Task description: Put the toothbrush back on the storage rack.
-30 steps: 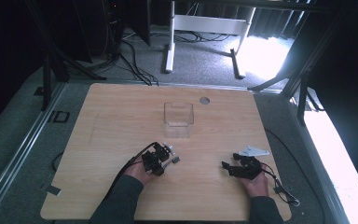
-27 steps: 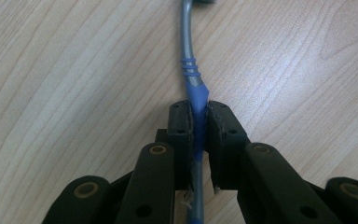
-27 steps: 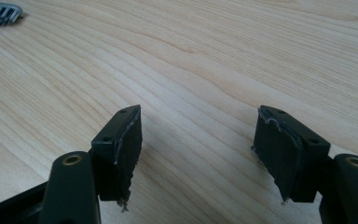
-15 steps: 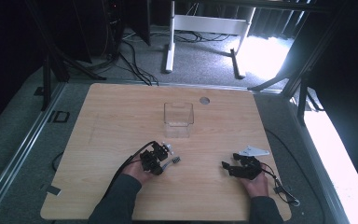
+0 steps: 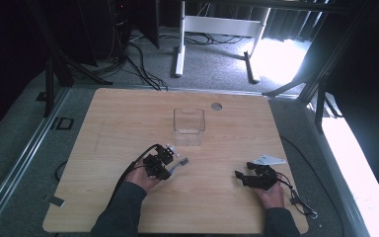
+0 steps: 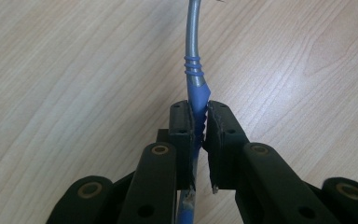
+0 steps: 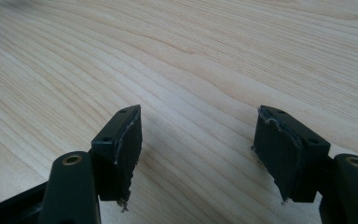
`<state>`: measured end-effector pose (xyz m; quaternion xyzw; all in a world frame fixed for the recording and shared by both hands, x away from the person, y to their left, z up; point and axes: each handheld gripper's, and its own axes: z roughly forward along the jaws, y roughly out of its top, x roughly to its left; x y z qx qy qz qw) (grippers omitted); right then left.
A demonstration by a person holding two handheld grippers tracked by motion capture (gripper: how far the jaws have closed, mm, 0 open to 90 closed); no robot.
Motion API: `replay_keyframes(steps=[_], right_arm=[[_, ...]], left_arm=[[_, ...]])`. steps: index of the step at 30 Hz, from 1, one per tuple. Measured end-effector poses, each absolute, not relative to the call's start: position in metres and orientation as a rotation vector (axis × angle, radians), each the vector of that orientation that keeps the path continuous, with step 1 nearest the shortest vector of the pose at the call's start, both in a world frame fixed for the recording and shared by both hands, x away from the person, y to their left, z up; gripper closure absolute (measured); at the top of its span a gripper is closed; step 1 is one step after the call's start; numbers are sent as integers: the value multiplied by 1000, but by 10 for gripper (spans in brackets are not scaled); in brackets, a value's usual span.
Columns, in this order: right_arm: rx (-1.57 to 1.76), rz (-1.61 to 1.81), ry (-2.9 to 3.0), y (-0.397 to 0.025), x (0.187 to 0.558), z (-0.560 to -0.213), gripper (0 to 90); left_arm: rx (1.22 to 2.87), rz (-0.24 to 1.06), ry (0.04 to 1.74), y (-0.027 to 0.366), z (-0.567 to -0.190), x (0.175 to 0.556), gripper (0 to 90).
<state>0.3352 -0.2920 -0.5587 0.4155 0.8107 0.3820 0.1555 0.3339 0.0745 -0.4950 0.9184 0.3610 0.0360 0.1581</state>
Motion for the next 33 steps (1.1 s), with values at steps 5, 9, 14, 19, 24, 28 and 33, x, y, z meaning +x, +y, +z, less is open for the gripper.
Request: replay_keyframes(steps=[5,9,14,19,24,28,33], right_arm=[[1190,1091,2322,-292,335,-559,321],[1191,1093,2322,-292,335,-559,321],[1192,1093,2321,-292,335,-559,321],[1196,1098,2320,-292,335,-559,321],[1194,1096,2318,-292,335,-559,321],[1197,1095,2317,-292,335,-559,321],[1200,1098,2316,-292,335,-559,321]], left_arm=[[2605,126,1042,79,-489,333,811],[2585,138,1039,82,-484,333,811],[2565,147,1037,85,-481,333,811],[2527,164,1051,87,-477,334,811],[2511,179,1046,86,-474,333,811],[2490,192,1049,89,-472,333,810],[2458,202,1061,94,-468,334,810]])
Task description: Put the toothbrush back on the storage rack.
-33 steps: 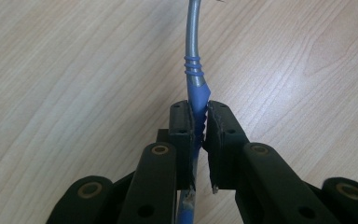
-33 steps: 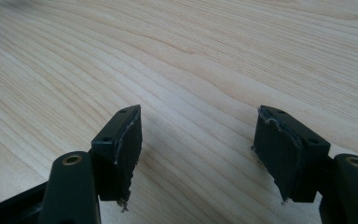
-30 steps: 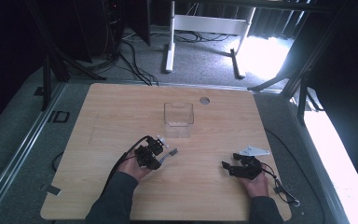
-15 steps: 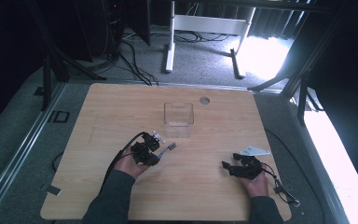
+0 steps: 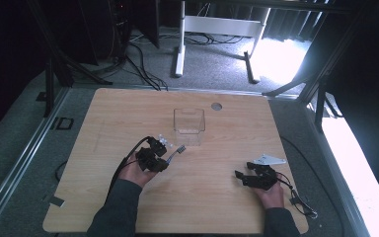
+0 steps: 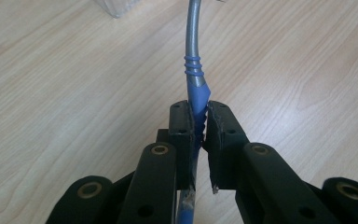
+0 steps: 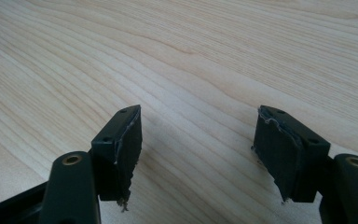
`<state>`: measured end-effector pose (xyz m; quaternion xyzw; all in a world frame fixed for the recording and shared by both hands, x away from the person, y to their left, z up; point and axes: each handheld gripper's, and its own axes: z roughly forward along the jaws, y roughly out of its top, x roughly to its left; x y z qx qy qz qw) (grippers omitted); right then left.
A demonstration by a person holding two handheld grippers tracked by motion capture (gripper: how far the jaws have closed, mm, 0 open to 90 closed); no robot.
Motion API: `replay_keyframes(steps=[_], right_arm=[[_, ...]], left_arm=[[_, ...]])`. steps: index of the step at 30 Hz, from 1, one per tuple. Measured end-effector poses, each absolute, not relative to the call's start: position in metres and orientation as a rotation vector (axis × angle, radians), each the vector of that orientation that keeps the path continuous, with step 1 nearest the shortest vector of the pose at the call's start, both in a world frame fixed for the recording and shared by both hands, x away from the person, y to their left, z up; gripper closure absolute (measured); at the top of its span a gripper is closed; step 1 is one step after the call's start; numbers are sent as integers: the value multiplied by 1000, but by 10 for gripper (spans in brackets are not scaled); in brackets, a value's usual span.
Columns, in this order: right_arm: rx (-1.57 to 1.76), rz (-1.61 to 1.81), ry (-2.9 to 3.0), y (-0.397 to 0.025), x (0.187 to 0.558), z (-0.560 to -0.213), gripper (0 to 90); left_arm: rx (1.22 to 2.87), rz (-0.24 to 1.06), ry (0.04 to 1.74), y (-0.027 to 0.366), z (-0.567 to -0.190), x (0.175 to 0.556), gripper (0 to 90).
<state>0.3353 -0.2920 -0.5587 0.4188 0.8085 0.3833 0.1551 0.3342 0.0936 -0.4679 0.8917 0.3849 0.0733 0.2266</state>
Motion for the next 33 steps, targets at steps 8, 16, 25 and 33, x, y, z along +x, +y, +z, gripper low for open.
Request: replay_keyframes(steps=[8,16,25,33], right_arm=[[1212,1102,2314,-292,336,-558,321],[1217,1104,2313,-292,336,-558,321],[1215,1096,2308,-291,337,-559,321],[1214,1093,2306,-291,337,-559,321]], left_arm=[[2414,211,1065,98,-463,333,810],[2365,240,1074,104,-456,334,810],[2334,267,1069,112,-451,333,810],[2282,298,1075,119,-446,335,810]])
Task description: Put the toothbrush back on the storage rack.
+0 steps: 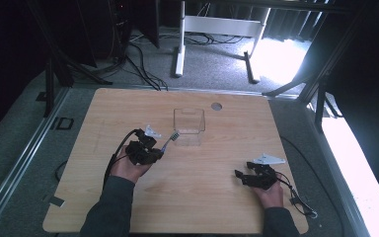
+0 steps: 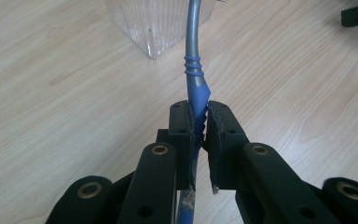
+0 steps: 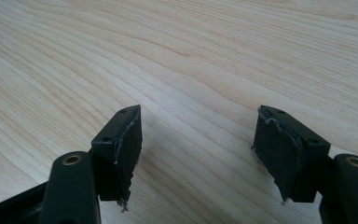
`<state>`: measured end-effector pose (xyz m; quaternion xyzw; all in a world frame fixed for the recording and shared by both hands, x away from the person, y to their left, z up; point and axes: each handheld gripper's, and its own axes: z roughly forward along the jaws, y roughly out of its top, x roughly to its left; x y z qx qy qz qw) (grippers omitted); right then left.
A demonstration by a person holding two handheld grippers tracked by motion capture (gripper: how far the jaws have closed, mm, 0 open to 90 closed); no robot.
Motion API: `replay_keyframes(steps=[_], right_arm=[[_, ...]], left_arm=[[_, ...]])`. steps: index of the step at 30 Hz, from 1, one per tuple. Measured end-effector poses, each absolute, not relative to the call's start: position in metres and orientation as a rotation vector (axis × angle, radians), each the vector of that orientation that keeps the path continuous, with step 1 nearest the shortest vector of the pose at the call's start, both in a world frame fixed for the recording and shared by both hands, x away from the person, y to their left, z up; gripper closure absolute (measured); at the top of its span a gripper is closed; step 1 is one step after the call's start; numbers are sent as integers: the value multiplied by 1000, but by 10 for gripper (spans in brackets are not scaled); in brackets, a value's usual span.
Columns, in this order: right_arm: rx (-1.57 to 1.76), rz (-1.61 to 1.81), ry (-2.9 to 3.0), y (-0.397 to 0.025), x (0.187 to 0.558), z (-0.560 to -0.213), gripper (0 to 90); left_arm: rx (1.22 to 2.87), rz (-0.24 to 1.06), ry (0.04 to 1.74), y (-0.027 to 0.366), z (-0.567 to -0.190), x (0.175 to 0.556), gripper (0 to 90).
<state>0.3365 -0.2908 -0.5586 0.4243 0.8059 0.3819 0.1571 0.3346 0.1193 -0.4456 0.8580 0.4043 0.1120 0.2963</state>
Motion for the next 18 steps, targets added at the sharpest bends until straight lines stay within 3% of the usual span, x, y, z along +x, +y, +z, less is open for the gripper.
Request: replay_keyframes(steps=[18], right_arm=[[1212,1092,2303,-291,337,-559,320]], left_arm=[[2173,412,1071,125,-436,332,810]])
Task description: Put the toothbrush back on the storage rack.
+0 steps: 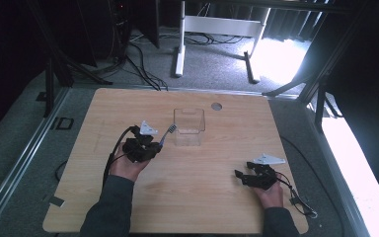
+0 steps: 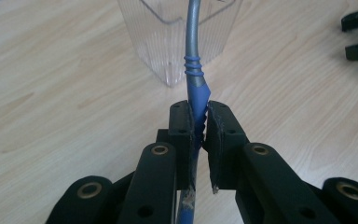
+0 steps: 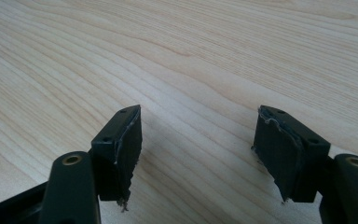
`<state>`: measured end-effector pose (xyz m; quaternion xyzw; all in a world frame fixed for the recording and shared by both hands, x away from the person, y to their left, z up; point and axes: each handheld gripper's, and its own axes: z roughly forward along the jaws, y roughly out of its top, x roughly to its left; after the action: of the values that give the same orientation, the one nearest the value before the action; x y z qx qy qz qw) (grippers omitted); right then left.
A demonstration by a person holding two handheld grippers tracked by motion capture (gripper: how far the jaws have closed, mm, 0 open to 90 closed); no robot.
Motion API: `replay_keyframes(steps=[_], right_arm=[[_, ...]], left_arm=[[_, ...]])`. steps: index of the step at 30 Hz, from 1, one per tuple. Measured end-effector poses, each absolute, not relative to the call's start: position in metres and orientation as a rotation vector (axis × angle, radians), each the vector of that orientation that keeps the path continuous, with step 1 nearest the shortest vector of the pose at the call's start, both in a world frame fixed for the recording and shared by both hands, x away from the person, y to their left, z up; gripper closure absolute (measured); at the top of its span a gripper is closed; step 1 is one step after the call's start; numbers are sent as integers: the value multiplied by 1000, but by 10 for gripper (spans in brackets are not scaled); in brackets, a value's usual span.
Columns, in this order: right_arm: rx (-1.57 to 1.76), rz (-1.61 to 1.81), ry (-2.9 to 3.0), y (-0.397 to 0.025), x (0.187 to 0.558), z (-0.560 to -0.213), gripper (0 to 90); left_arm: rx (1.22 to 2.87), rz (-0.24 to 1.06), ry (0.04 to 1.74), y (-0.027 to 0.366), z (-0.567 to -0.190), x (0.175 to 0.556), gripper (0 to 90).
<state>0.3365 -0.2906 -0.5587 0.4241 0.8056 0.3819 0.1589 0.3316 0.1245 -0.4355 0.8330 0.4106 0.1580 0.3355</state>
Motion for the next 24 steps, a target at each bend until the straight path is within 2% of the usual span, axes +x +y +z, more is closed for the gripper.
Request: replay_keyframes(steps=[24], right_arm=[[1216,1095,2304,-291,337,-559,320]], left_arm=[[2099,429,1055,122,-441,338,809]])
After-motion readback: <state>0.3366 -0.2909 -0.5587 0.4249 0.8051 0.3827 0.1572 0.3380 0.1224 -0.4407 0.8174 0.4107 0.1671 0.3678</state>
